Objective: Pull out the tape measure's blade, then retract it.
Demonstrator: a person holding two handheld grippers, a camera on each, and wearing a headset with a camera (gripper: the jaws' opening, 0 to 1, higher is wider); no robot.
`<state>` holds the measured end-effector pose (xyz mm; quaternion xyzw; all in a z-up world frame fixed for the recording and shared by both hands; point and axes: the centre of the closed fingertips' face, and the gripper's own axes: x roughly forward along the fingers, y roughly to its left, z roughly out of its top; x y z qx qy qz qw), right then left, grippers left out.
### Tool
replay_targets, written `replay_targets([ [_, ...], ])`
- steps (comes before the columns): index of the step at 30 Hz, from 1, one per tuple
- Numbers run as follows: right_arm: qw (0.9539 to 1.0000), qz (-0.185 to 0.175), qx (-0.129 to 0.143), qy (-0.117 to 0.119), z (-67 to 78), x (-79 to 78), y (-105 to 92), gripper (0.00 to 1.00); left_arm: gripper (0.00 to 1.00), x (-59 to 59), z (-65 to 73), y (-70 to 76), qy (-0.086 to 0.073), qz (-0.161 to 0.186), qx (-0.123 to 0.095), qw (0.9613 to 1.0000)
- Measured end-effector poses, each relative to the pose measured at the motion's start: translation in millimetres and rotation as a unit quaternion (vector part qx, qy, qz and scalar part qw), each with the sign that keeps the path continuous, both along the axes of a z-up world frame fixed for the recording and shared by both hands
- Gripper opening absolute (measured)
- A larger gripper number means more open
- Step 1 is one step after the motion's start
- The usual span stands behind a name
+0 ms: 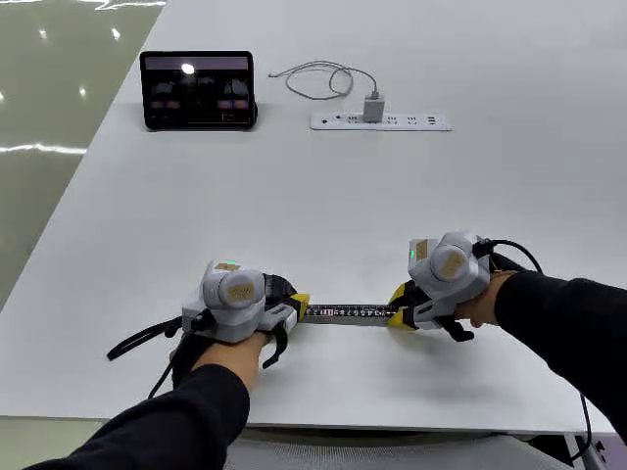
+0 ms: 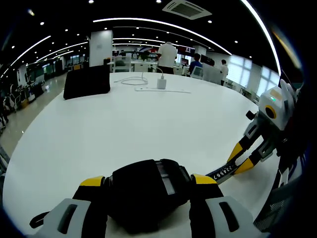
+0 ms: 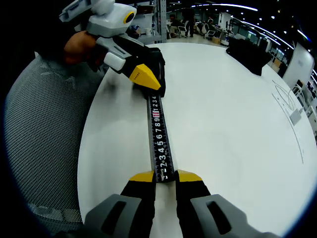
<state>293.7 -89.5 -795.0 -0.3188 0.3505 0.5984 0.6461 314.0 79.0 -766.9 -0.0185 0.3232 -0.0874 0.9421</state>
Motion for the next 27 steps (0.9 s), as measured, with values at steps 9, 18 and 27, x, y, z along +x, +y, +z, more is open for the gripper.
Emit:
replay_targets([
  [9, 1.0, 0.001, 0.002, -0.001, 0.0, 0.0, 2.1, 0.11, 0.63, -0.1, -0.1, 0.0, 0.0, 0.0, 0.0, 1.0],
  [18, 1.0, -0.004, 0.008, -0.001, -0.1, 0.0, 7.1, 0.11, 0.63, 0.0, 0.0, -0.1, 0.0, 0.0, 0.0, 1.0],
  [27, 0.9999, -0.001, 0.012, -0.003, 0.1, 0.6, 12.7, 0.1, 0.63, 0.0, 0.2, -0.2, 0.0, 0.0, 0.0, 1.0],
])
